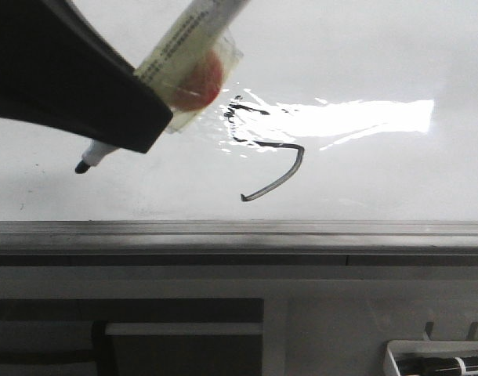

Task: Write number 5 on whiteboard

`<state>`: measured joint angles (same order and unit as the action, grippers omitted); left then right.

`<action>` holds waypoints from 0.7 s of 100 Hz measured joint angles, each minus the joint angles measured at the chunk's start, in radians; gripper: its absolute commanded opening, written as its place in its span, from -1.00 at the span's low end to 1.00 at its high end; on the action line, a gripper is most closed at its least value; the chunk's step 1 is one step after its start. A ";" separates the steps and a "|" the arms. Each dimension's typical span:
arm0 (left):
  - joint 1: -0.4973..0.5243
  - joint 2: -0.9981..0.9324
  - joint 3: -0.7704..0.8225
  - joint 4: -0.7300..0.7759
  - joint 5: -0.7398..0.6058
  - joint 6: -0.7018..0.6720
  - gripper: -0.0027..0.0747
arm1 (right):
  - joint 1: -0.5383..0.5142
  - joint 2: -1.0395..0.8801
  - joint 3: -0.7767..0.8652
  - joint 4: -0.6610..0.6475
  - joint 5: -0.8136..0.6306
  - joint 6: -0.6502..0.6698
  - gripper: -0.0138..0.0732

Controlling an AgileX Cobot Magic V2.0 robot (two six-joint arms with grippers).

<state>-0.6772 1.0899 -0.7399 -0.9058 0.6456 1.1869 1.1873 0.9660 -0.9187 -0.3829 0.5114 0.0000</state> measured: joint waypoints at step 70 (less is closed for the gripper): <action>0.000 0.163 0.069 -0.233 -0.563 -0.363 -0.98 | -0.088 -0.213 0.041 -0.004 0.114 0.151 -0.82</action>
<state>-0.6772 1.2532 -0.6713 -1.1388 0.0822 0.8236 1.0993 0.7530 -0.8781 -0.3872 0.6256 0.1512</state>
